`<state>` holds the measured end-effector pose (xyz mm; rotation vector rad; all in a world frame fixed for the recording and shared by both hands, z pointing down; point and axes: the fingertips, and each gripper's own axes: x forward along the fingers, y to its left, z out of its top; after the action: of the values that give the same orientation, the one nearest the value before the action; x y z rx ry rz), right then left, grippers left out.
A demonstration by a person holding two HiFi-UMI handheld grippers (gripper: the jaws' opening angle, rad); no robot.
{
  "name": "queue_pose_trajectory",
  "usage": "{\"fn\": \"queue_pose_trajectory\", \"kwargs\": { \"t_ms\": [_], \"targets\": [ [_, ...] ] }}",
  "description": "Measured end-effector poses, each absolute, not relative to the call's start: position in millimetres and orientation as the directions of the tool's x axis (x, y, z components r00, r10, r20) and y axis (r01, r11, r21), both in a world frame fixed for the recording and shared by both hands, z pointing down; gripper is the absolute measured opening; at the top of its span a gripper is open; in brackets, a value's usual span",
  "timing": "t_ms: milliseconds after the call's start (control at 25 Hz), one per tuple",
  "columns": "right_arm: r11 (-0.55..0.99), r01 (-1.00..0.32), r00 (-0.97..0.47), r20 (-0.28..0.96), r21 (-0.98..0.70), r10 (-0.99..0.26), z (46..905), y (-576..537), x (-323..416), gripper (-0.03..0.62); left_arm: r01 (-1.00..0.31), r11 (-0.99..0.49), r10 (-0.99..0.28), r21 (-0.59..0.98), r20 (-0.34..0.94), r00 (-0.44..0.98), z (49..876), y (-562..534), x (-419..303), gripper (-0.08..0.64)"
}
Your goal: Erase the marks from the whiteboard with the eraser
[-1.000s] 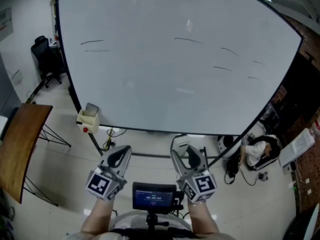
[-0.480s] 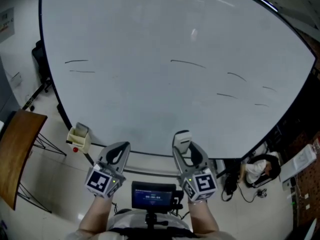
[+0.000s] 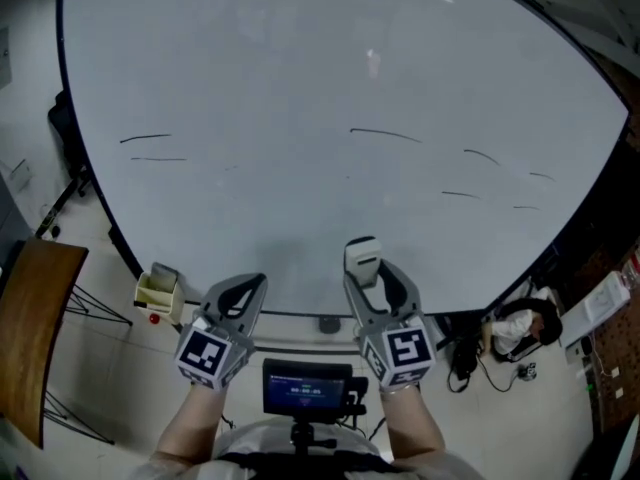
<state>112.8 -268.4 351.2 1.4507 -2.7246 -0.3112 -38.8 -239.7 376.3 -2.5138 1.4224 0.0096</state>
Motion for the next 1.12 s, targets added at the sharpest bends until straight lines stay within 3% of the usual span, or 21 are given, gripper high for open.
{"fn": "queue_pose_trajectory", "kwargs": {
  "t_ms": [520,1120],
  "targets": [
    [0.337,-0.863,-0.444,-0.247,0.377,-0.861,187,-295,52,0.239,-0.802,-0.56,-0.786,-0.207,-0.173,0.593,360,-243,-80,-0.005],
    [0.352,-0.865,-0.437,-0.192,0.358,-0.879,180,-328,29,0.238,-0.819,-0.552,-0.798,-0.158,-0.182,0.574,364,-271,-93,-0.005]
  ]
}}
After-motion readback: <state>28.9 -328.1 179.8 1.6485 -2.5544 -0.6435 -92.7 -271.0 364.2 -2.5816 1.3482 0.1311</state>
